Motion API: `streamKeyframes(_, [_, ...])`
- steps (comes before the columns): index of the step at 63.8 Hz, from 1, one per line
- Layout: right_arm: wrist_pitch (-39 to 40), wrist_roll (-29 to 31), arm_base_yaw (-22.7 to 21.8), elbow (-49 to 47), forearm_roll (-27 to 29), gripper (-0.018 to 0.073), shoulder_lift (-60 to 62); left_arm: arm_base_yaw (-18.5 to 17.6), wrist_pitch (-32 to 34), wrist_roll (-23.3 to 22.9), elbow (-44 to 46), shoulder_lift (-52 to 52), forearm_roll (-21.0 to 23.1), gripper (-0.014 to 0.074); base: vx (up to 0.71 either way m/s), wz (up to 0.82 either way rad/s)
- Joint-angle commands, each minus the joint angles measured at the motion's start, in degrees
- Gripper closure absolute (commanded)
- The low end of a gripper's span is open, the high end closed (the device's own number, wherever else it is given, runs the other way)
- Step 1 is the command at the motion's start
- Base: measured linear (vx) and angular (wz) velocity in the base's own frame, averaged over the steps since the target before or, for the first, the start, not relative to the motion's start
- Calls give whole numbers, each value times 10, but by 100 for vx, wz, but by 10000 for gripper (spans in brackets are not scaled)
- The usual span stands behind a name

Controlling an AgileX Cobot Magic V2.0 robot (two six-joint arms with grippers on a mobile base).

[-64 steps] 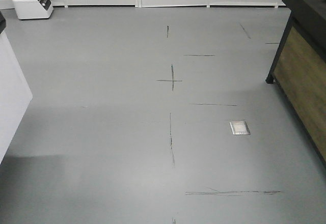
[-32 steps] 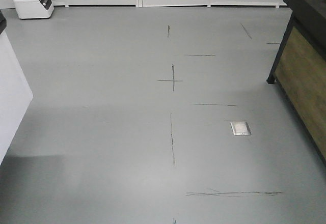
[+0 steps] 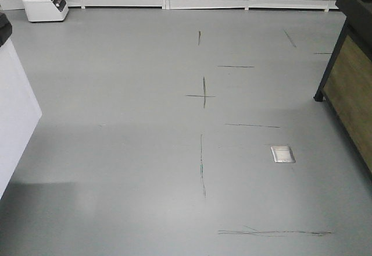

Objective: Pick three apples into basket with both arms
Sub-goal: 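Drive the base forward toward the black fruit display table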

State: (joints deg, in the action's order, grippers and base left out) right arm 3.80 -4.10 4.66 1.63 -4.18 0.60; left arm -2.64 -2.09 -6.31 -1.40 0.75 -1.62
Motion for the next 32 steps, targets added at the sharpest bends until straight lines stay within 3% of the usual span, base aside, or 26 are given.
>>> streamKeyframes(1, [40, 4, 0, 9, -3, 568, 6, -2, 42, -4, -13, 7, 1, 603, 11, -1])
streamKeyframes(32, [40, 4, 0, 9, -3, 568, 6, -2, 42, -4, -13, 7, 1, 603, 10, -9])
